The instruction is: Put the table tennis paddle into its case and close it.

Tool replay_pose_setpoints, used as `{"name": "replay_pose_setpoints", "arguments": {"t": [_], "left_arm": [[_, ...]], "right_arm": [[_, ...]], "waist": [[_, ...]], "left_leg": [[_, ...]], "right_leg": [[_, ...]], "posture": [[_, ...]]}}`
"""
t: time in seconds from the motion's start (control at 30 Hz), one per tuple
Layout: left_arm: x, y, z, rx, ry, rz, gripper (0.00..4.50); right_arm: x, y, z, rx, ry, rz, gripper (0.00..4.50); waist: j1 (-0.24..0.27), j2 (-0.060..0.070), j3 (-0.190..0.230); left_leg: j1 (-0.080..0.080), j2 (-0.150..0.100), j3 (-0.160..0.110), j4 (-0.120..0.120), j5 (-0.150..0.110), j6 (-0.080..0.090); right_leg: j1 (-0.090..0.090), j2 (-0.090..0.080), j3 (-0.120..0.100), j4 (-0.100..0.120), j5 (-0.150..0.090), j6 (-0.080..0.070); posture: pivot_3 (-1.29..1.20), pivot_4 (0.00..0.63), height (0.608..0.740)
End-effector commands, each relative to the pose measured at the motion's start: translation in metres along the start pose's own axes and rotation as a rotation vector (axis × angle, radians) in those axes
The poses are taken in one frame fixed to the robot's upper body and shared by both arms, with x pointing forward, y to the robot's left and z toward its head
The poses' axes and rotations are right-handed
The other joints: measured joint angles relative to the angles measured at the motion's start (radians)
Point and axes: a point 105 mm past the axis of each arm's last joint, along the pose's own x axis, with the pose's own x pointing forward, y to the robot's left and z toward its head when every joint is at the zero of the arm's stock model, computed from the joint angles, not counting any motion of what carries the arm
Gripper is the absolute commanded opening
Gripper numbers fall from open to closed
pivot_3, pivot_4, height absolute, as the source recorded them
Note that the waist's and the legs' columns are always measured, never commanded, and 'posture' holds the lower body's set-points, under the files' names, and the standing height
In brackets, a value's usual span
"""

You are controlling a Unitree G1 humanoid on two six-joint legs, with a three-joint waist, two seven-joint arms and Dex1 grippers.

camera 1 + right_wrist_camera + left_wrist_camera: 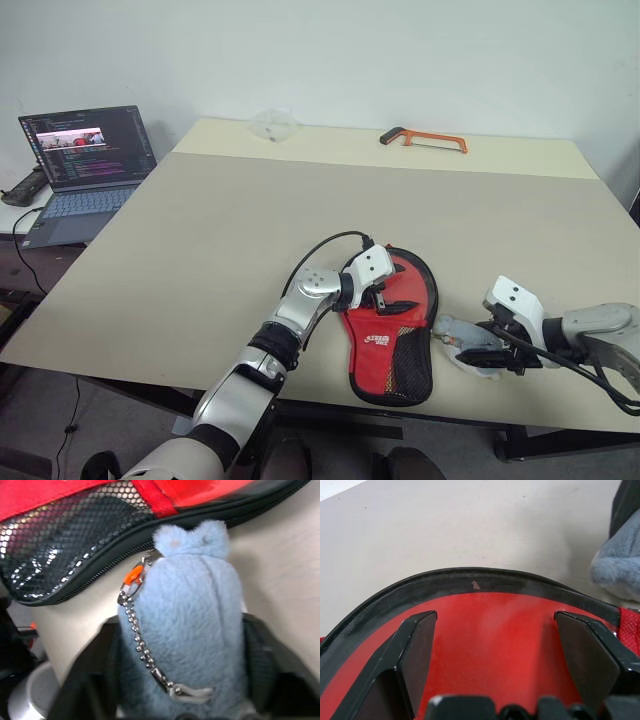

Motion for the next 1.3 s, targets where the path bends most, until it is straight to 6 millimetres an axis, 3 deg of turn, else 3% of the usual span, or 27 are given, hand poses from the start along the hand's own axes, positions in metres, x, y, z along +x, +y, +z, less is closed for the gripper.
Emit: {"name": "replay_pose_setpoints", "arguments": {"t": [0.03,0.17,0.33,0.57,0.77,1.0,1.23,1.3], "left_arm": [[0.003,-0.011,-0.013,-0.024,0.042,-0.027,4.09],[0.005,-0.013,-0.016,-0.027,0.053,-0.031,4.09],[0.005,-0.012,-0.024,-0.062,0.081,-0.017,4.09],[0.003,-0.008,-0.042,-0.043,0.190,0.022,4.09],[0.004,-0.006,-0.055,-0.073,0.269,0.054,4.09],[0.009,-0.011,-0.063,-0.092,0.308,0.043,4.09],[0.013,-0.014,-0.065,-0.095,0.326,0.041,4.09],[0.013,-0.013,-0.065,-0.093,0.327,0.042,4.09]], "right_arm": [[-0.003,0.014,-0.002,-0.051,0.031,0.070,1.91],[-0.018,0.033,0.001,-0.140,0.053,0.166,0.90],[-0.022,0.044,-0.009,-0.284,0.158,0.195,0.36],[-0.018,0.073,-0.032,-0.435,0.266,0.323,0.33],[-0.016,0.102,-0.039,-0.492,0.251,0.458,0.33],[-0.018,0.122,-0.049,-0.554,0.245,0.575,0.33],[-0.026,0.160,-0.060,-0.550,0.213,0.776,0.30],[-0.024,0.161,-0.063,-0.557,0.218,0.769,0.30]], "waist": [[0.000,0.000,0.000],[0.004,0.001,0.000],[0.005,0.002,-0.001],[0.014,0.002,-0.002],[0.028,0.001,-0.004],[0.029,-0.002,-0.014],[0.029,-0.003,-0.025],[0.030,-0.003,-0.026]], "left_leg": [[0.000,0.000,0.000,0.000,0.000,0.000],[0.000,0.000,-0.001,-0.001,0.000,0.000],[0.000,-0.001,-0.001,-0.001,0.000,0.000],[0.000,-0.004,-0.001,-0.001,0.000,0.000],[0.000,-0.005,-0.002,-0.001,0.000,0.000],[0.003,-0.005,-0.003,-0.001,0.000,0.000],[0.006,-0.005,-0.002,0.001,0.000,0.000],[0.006,-0.006,-0.002,0.000,0.000,0.000]], "right_leg": [[0.000,0.000,0.000,0.000,0.000,0.000],[0.001,0.000,-0.001,-0.002,0.000,0.000],[0.002,-0.001,-0.001,-0.005,0.000,0.000],[0.005,-0.005,-0.002,-0.010,0.001,0.003],[0.007,-0.006,-0.003,-0.010,0.001,0.004],[0.010,-0.006,-0.004,-0.010,0.001,0.004],[0.011,-0.007,-0.003,-0.010,0.002,0.006],[0.011,-0.008,-0.003,-0.012,0.001,0.006]], "posture": [[0.00,0.150,0.740],[0.00,0.150,0.740],[0.00,0.150,0.740],[0.00,0.150,0.740],[0.00,0.150,0.740],[0.00,0.150,0.740],[0.00,0.150,0.740],[0.00,0.150,0.740]]}}
